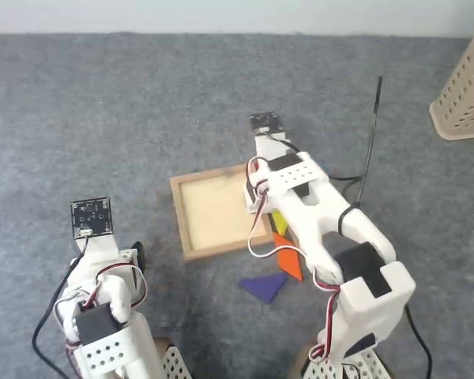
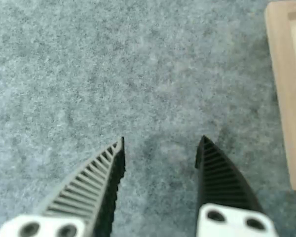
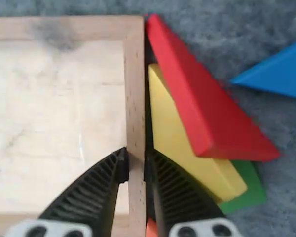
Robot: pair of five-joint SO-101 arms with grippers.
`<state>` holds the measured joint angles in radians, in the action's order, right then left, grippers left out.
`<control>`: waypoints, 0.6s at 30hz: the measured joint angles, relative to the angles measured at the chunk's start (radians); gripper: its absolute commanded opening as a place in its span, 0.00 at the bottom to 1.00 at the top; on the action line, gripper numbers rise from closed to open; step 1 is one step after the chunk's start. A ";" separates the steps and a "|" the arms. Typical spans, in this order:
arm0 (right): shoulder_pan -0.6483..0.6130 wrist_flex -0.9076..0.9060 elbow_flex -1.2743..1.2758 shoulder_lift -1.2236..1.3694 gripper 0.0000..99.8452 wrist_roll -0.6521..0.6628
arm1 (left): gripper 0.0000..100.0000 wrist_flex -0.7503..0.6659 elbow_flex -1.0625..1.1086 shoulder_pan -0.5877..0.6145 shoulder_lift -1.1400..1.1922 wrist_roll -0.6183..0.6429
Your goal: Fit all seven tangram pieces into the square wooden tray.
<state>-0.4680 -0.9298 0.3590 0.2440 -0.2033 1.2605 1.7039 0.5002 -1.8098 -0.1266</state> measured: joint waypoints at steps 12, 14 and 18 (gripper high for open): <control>0.021 -0.175 0.014 -0.384 0.22 0.054 | 0.23 0.000 0.000 0.000 0.000 0.000; 0.023 -0.215 0.014 -0.446 0.22 0.101 | 0.23 0.000 0.000 0.000 0.000 0.000; 0.052 -0.247 0.041 -0.488 0.22 0.132 | 0.23 0.000 0.000 0.000 0.000 0.000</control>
<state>-0.4158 -1.1769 0.4005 -0.2440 -0.0713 1.2605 1.7039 0.5002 -1.8098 -0.1266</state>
